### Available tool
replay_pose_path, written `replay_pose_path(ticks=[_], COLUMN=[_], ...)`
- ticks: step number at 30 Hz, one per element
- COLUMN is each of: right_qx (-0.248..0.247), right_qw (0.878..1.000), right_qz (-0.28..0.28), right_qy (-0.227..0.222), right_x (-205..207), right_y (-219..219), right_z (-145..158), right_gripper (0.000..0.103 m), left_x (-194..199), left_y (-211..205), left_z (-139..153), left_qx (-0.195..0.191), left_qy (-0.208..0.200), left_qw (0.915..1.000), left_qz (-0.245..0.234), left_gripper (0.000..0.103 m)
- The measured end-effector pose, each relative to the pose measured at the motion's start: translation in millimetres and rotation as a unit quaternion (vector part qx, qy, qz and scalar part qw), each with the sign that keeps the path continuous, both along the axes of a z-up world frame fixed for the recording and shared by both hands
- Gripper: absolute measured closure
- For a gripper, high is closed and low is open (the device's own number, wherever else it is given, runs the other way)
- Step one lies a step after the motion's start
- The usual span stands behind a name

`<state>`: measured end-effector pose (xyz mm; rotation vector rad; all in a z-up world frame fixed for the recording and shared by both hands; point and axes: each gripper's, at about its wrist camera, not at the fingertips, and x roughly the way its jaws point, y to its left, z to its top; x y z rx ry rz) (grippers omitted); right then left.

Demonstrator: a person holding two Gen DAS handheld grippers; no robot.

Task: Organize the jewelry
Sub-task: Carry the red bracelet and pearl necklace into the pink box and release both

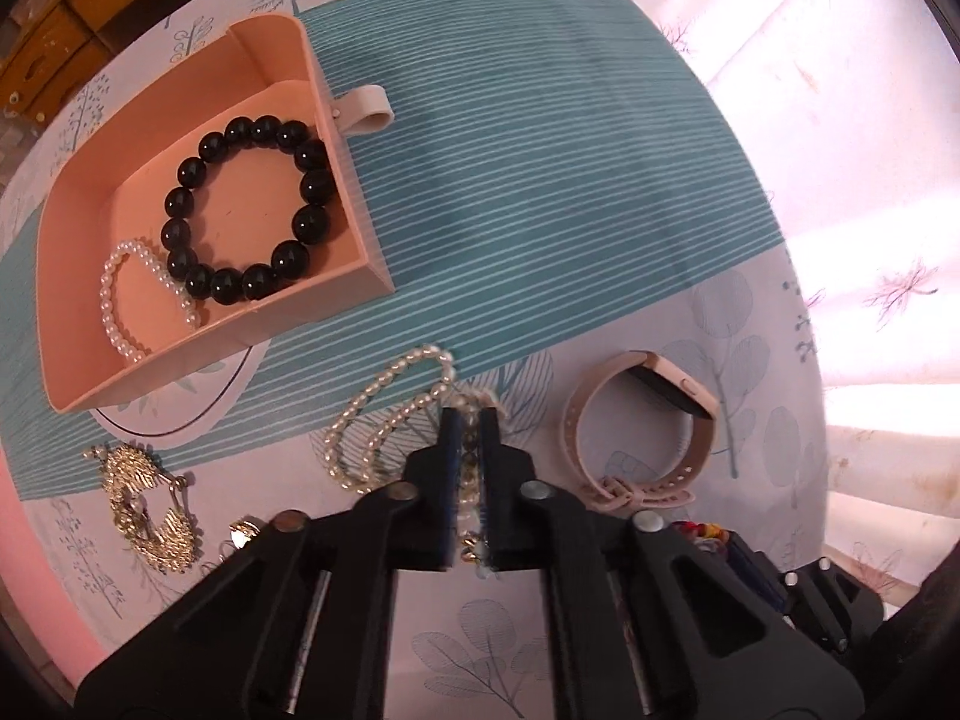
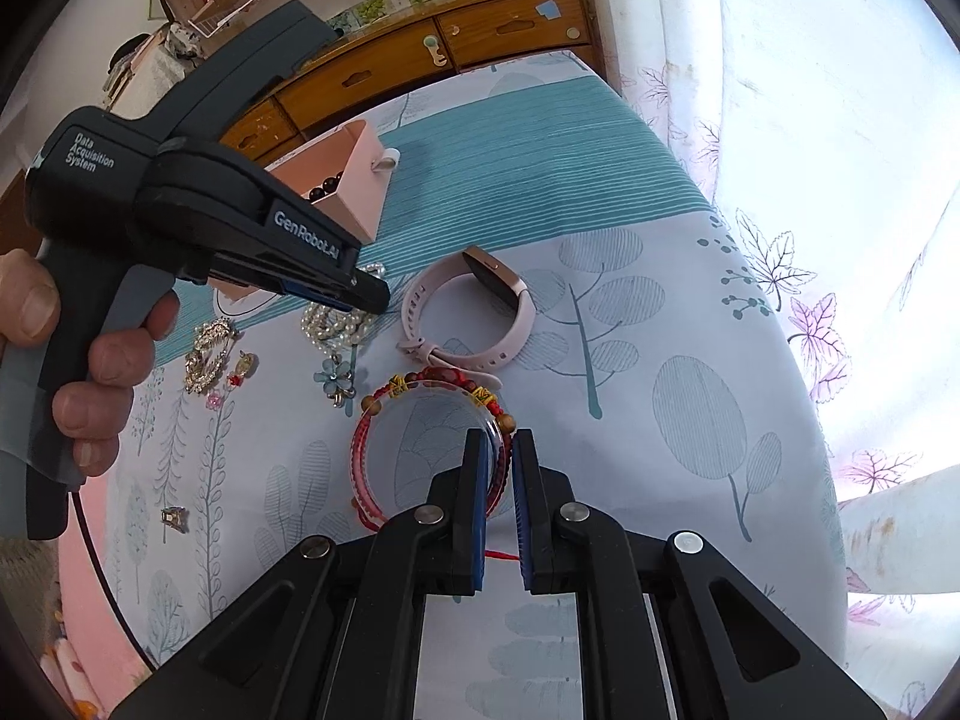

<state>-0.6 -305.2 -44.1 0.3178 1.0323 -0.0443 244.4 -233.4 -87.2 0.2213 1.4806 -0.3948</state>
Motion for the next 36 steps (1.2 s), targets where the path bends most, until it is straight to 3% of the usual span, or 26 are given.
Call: replay_pose_path(ticks=[7, 12, 17, 22, 28, 36], right_qx=[-0.002, -0.005, -0.016, -0.029, -0.044, -0.047], right_qw=[1.000, 1.000, 0.999, 0.997, 0.992, 0.985], right_qz=[0.002, 0.008, 0.023, 0.044, 0.059, 0.070], right_qy=[-0.004, -0.011, -0.033, -0.062, -0.106, -0.150], right_x=[0.0, -1.0, -0.8, 9.0, 39.3, 107.6], right_y=[1.4, 7.2, 19.0, 33.1, 47.6, 68.9], right_z=[3.8, 14.9, 39.5, 70.4, 119.4, 176.3], right_gripper=[0.095, 0.095, 0.095, 0.095, 0.095, 0.095], left_x=[-6.5, -13.9, -21.4, -20.7, -5.3, 15.4], left_y=[14.2, 26.2, 47.3, 97.1, 145.3, 188.4], left_z=[5.5, 29.0, 77.3, 142.0, 219.4, 290.3], left_qx=[-0.018, -0.033, -0.056, -0.080, -0.092, -0.094], left_qy=[-0.002, -0.019, -0.057, -0.106, -0.178, -0.248], left_qw=[0.9997, 0.9990, 0.9962, 0.9898, 0.9760, 0.9567], left_qz=[0.015, 0.023, 0.034, 0.053, 0.086, 0.119], left_gripper=[0.101, 0.101, 0.101, 0.101, 0.101, 0.101])
